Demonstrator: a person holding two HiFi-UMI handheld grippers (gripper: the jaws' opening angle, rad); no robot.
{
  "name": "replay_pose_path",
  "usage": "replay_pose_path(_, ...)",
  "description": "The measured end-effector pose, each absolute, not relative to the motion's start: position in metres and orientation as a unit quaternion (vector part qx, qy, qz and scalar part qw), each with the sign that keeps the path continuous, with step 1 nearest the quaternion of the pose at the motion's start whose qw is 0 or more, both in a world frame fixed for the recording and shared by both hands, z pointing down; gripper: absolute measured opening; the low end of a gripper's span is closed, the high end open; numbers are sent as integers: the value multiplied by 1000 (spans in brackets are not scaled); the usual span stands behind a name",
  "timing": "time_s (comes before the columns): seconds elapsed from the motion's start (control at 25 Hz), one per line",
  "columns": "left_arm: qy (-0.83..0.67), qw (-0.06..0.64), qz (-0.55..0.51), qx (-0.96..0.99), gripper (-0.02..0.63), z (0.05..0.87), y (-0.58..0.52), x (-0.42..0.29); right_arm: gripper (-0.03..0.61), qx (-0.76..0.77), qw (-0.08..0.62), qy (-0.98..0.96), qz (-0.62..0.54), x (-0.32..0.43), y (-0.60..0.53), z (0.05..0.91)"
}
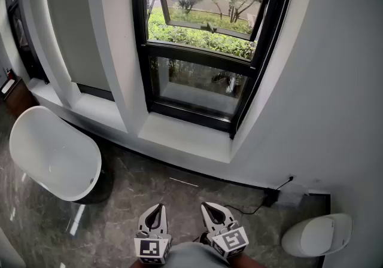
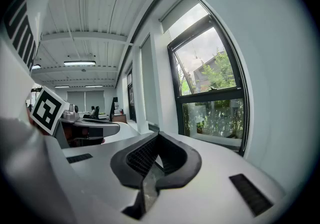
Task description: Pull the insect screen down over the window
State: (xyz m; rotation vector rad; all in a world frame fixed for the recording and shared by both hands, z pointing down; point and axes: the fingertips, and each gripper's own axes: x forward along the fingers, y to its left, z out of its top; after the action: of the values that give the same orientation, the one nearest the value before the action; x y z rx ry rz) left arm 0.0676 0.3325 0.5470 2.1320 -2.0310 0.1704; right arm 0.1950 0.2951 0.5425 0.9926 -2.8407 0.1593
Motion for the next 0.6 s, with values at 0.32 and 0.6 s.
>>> replay_pose_path(0.32,-687,99,59,718,12,547,334,64,-3,326,61,-942,57,192,295,547)
replay_pose_path(0.6,-690,99,64,714,12,544,339,60,-3,323,58,-942,70,188,297,546)
